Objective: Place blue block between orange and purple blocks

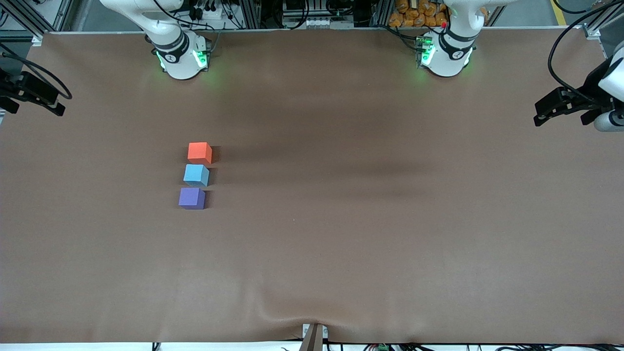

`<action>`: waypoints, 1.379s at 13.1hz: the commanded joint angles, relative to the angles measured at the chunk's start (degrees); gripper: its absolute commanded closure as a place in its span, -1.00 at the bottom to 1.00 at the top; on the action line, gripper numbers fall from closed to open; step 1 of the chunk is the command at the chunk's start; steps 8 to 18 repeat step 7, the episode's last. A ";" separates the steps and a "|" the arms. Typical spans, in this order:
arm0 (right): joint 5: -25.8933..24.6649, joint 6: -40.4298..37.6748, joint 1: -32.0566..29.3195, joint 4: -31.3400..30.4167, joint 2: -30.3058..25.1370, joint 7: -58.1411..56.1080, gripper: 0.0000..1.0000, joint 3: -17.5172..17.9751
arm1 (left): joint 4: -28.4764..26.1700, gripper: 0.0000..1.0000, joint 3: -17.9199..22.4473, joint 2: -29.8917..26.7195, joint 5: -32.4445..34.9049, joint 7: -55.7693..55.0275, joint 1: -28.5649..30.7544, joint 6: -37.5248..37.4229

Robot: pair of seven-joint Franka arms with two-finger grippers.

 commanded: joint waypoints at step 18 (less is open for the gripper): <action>0.53 -2.69 0.19 1.25 0.26 -0.56 -1.00 0.79 | 0.44 -1.00 -0.54 -0.53 -0.95 1.00 0.68 -1.92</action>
